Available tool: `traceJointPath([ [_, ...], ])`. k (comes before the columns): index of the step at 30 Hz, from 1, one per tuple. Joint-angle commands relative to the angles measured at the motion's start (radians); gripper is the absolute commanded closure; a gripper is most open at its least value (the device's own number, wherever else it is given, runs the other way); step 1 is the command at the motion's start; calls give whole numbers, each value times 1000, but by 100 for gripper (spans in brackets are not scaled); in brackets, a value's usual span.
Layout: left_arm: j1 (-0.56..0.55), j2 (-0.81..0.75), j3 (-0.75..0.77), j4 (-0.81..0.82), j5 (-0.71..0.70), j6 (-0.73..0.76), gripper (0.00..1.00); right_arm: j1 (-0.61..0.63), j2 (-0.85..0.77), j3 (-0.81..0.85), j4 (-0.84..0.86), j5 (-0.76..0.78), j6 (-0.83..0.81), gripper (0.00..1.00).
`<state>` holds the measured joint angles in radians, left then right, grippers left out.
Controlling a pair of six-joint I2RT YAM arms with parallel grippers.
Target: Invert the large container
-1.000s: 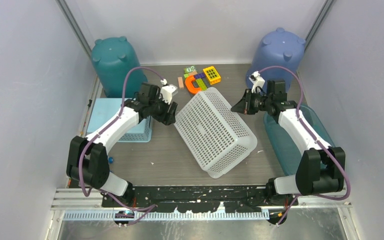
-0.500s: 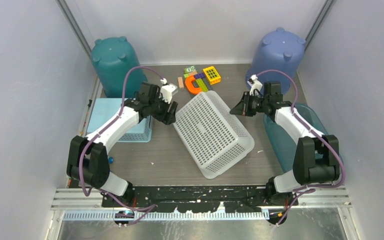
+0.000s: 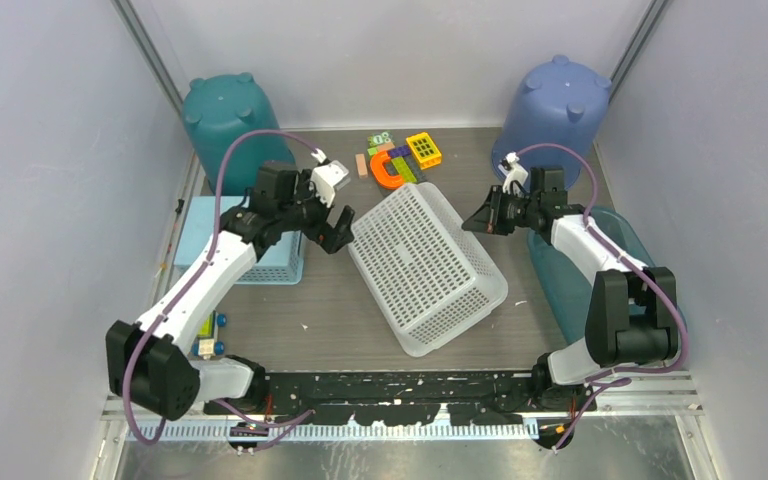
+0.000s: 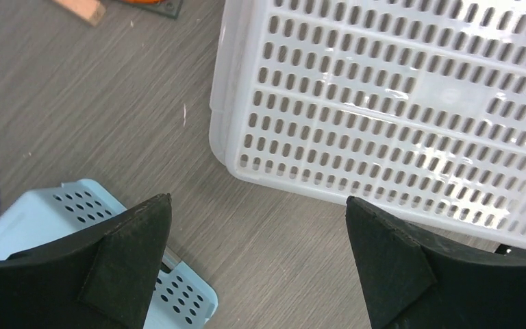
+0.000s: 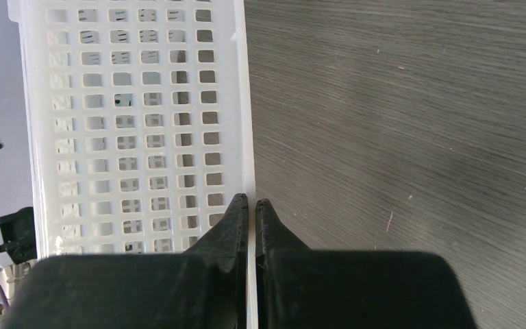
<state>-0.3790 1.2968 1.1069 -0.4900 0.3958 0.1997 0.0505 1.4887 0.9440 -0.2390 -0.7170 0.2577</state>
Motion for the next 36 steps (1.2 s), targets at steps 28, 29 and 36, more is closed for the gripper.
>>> traceJointPath([
  [28,-120,-68,-184,48,-14,189,0,-30,-253,-116,115,284,61,99],
  [29,-121,-68,-186,50,-12,187,0,-21,-267,-117,107,300,53,99],
  [36,-121,-65,-189,55,-2,174,0,116,-356,-115,23,408,-34,99],
])
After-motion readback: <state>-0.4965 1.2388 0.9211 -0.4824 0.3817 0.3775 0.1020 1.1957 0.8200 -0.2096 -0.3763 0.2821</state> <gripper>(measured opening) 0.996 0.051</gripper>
